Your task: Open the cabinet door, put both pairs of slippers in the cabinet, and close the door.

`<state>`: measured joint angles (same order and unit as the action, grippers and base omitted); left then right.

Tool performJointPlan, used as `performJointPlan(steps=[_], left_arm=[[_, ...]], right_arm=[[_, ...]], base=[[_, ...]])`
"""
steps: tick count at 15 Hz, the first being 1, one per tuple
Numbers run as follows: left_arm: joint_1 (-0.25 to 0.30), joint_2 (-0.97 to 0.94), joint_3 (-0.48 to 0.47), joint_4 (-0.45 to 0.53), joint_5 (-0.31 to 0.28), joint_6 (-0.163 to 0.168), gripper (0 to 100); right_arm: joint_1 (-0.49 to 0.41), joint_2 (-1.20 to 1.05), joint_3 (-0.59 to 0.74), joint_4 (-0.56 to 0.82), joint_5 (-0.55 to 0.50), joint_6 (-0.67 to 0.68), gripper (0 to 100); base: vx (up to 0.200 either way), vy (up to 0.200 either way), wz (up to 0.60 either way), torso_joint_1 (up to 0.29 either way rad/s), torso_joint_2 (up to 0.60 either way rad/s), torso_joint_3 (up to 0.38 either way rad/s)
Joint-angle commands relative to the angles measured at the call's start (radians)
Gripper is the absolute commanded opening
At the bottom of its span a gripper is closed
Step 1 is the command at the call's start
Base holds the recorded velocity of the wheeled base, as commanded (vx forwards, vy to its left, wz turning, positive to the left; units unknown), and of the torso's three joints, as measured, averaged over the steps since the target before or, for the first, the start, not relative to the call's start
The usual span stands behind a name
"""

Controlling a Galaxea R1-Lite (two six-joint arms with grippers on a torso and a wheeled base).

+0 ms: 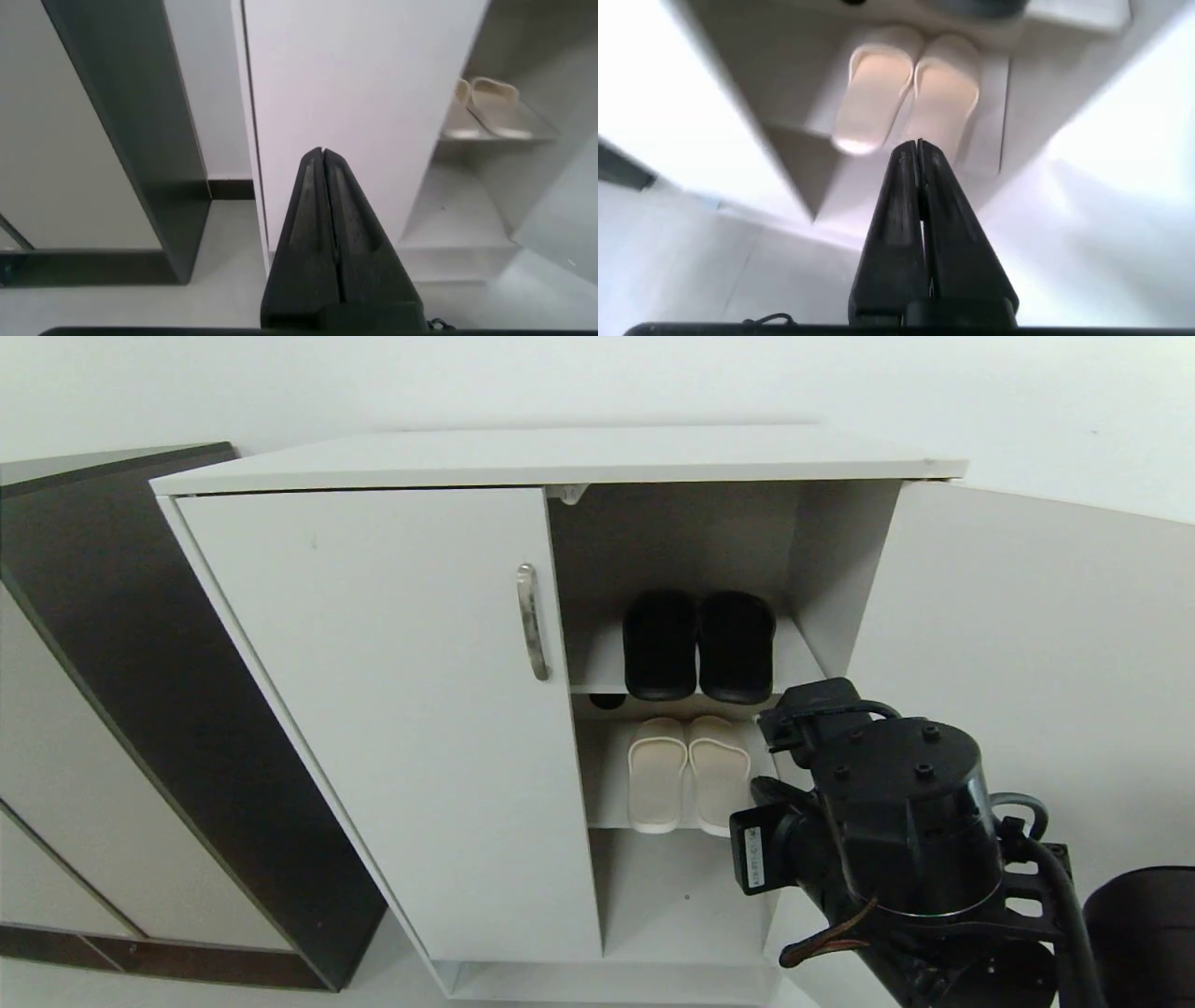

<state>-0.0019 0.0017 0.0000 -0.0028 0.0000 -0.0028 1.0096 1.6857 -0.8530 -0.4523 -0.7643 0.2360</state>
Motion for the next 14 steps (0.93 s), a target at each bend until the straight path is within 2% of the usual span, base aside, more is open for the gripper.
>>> performJointPlan(steps=[1,6,12,14], left_arm=[[0.0,0.0,0.0,0.0,0.002,0.0,0],[0.0,0.0,0.0,0.0,0.0,-0.002,0],[0.0,0.0,0.0,0.0,0.0,0.0,0],[0.0,0.0,0.0,0.0,0.0,0.0,0]], right_arm=[[-0.002,0.003,0.005,0.0,0.0,0.0,0],[-0.016,0.003,0.032,-0.058,0.003,-0.012,0],[-0.022,0.006,0.045,-0.065,0.01,-0.026,0],[-0.022,0.006,0.045,-0.065,0.01,-0.026,0]], base=[[-0.2,0.0,0.0,-0.002,0.0,0.007],[-0.2,0.0,0.0,0.001,0.0,0.0],[-0.2,0.0,0.0,-0.002,0.0,0.002],[0.0,0.0,0.0,0.0,0.0,0.0]])
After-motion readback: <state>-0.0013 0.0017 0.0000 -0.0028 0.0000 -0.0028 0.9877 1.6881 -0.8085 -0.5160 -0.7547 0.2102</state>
